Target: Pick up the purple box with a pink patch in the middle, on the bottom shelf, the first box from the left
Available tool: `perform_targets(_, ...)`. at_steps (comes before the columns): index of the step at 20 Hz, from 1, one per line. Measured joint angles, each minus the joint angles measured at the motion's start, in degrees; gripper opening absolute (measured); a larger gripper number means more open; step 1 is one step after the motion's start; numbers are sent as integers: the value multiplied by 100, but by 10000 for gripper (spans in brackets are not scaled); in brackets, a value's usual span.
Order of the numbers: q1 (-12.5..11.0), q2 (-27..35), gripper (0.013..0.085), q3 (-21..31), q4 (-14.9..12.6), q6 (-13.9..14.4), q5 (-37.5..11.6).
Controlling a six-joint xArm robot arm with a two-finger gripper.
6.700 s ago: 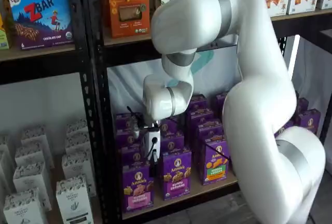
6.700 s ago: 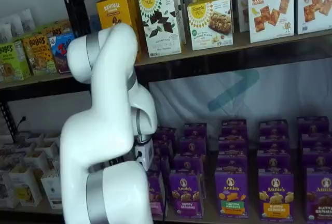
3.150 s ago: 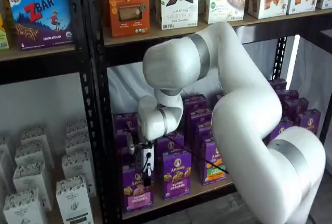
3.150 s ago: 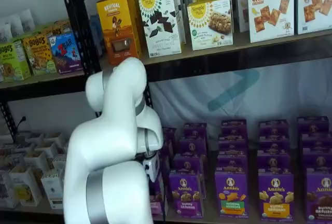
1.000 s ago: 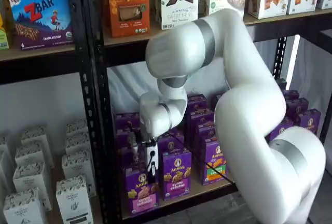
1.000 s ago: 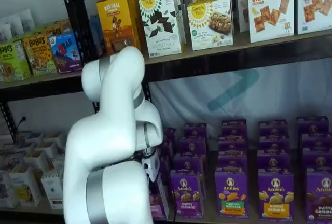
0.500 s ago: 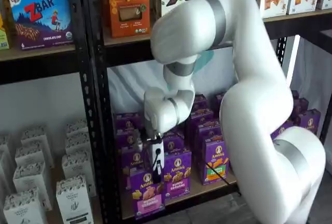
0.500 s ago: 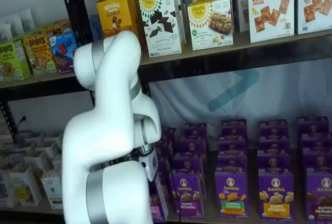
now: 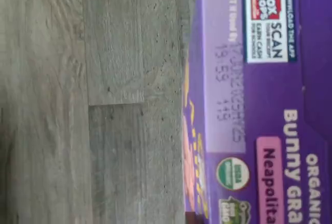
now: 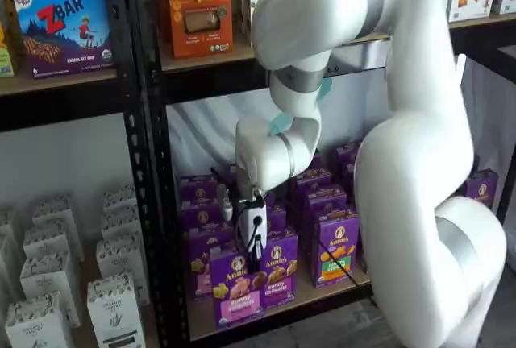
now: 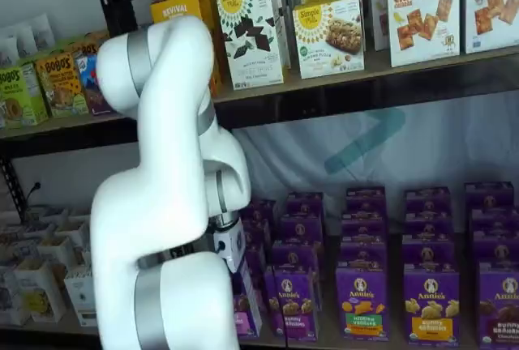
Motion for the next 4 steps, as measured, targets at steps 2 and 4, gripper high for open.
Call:
perform_targets(2,-10,-216,330,140,98,-99,98)
perform_targets(4,-18,-430,330,262,232,-227,211)
